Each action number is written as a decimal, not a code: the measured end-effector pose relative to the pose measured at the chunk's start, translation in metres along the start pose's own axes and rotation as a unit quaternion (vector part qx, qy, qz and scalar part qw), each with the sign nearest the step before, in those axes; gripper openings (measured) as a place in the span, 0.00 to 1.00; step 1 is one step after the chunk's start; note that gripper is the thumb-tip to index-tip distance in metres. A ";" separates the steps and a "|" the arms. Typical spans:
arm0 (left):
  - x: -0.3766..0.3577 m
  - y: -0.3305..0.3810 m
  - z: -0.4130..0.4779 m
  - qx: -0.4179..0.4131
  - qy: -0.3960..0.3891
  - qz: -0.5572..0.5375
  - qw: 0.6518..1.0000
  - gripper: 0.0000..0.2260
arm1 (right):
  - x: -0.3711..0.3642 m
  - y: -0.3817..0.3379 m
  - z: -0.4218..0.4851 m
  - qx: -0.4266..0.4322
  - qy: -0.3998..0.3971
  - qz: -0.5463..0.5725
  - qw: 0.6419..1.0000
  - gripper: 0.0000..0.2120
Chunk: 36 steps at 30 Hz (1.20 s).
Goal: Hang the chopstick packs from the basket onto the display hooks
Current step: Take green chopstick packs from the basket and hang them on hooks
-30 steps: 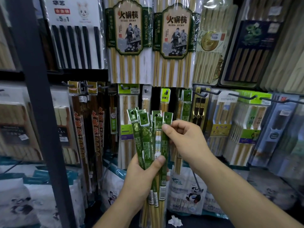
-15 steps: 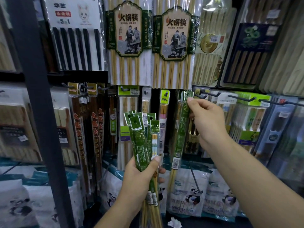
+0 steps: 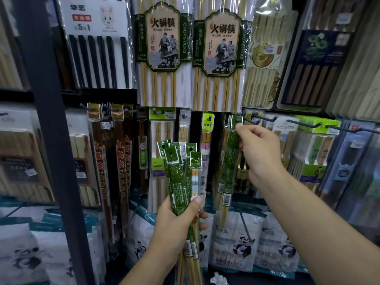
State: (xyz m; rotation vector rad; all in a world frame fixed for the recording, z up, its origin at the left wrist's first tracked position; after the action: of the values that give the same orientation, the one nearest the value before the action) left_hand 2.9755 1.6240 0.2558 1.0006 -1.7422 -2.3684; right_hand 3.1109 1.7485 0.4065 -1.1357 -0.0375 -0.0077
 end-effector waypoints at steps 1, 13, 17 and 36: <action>-0.001 0.000 0.000 0.001 -0.001 0.000 1.000 0.21 | -0.001 0.001 0.001 0.002 0.001 -0.002 1.000 0.15; 0.001 0.001 0.000 -0.004 0.002 -0.002 1.000 0.11 | 0.001 0.021 0.010 0.000 0.031 -0.043 0.999 0.14; 0.000 0.002 0.000 -0.001 -0.005 -0.007 1.000 0.09 | 0.002 0.027 -0.009 0.007 0.033 -0.048 0.998 0.12; -0.002 0.000 -0.002 -0.029 0.021 0.049 0.998 0.24 | 0.003 0.010 -0.033 0.026 -0.084 0.002 0.996 0.14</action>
State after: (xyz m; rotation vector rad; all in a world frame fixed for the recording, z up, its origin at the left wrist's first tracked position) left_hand 2.9784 1.6230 0.2564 0.9274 -1.6575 -2.3075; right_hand 3.1151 1.7225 0.3836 -1.0812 -0.1840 0.0908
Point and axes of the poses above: each hand's wrist, its own z-axis towards the middle knuckle, its own x-axis out of the back of the hand, y = z × x, the point moved 3 cm from there along z, towards the middle knuckle, and after that the axes turned 9 degrees about -z, right-handed, at the moved point
